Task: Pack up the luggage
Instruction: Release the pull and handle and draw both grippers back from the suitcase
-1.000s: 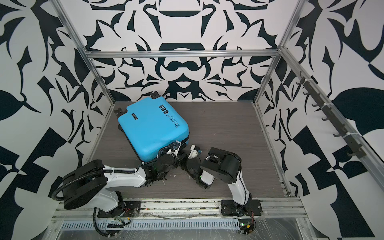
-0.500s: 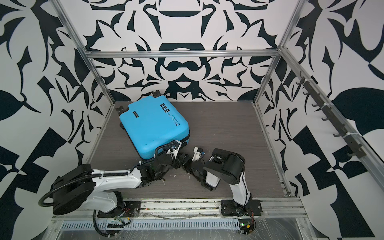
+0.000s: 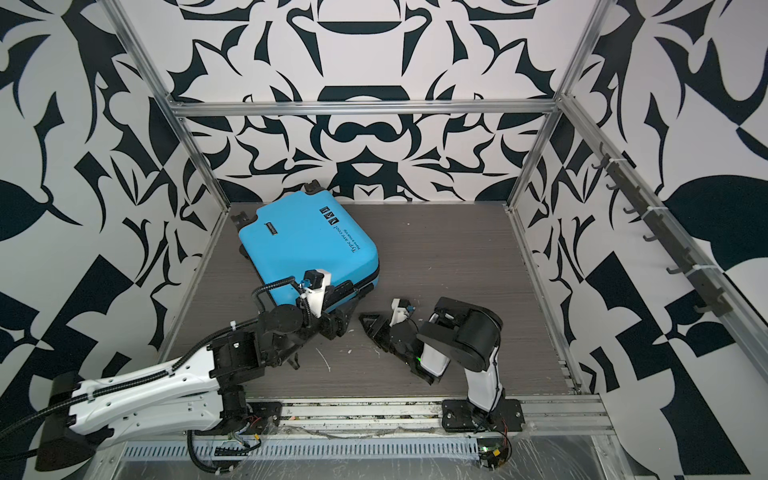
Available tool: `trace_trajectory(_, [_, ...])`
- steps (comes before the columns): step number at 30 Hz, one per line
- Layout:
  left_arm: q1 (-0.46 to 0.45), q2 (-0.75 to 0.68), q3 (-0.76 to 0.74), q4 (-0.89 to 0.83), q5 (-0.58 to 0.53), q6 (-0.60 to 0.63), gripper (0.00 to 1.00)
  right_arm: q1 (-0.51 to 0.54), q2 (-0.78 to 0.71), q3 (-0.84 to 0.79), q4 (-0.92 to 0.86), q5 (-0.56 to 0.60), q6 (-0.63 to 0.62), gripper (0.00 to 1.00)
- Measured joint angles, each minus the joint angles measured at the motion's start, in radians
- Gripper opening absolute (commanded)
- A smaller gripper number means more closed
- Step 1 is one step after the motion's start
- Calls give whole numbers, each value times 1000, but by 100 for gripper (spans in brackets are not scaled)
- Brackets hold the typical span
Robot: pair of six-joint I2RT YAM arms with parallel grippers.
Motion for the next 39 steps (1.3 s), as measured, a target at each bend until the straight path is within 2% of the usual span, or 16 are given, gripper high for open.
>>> trace_trajectory(4, [21, -93, 3, -141, -60, -34, 75, -35, -36, -35, -5, -26, -34, 42])
trace_trajectory(7, [126, -142, 28, -250, -56, -65, 77, -63, -65, -47, -14, -51, -53, 41])
trace_trajectory(11, [352, -184, 23, -319, 15, -89, 77, -85, -126, -43, -80, -77, -83, 38])
trace_trajectory(15, [636, -202, -16, -331, 167, -122, 77, -90, -275, -14, -277, -81, -143, 39])
trace_trajectory(17, [747, -204, -40, -331, 236, -140, 77, -94, -371, 16, -403, -80, -188, 41])
trace_trajectory(24, [1011, -207, -85, -312, 423, -173, 77, -146, -668, 108, -793, -71, -355, 47])
trace_trajectory(29, [1172, -163, -109, -257, 535, -190, 77, -190, -812, 159, -1063, -49, -480, 50])
trace_trajectory(32, [1246, -101, -136, -195, 602, -218, 76, -201, -861, 195, -1163, -39, -565, 54])
trace_trajectory(39, [1284, 90, -154, -61, 706, -302, 72, -207, -867, 211, -1197, -48, -747, 55])
